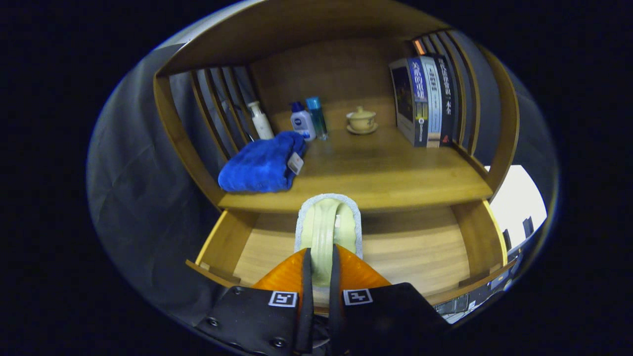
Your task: Pull open the drawer, take out the items inside it, and place them on the countertop above the cabinet.
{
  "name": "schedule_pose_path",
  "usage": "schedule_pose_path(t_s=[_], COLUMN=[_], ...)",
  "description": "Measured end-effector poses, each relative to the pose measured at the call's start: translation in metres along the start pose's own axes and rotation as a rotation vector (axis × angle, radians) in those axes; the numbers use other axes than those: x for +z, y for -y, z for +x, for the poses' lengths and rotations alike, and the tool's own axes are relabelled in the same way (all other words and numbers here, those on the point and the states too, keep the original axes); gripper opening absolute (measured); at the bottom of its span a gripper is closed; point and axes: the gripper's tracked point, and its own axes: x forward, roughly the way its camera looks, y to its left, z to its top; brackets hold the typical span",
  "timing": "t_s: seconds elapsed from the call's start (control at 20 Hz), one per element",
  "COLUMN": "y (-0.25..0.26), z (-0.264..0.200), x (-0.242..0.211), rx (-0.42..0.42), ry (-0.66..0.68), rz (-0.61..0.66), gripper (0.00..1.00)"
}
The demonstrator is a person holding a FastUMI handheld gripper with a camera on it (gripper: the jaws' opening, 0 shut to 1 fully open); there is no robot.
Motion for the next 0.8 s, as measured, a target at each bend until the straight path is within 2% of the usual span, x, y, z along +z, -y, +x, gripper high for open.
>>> schedule_pose_path(t_s=[0.25,0.4,0.5,0.8], y=[-0.006,-0.002,0.012,0.031], z=[0.003,0.026,0.047,0.103], x=[0.074,0.104,0.11,0.108], rx=[-0.001,-0.034,-0.079,-0.108], ry=[0.109,0.129,0.098,-0.021], rz=[-0.02,-0.024,-0.022,0.038], gripper=[0.2,0.2,0.2,0.21])
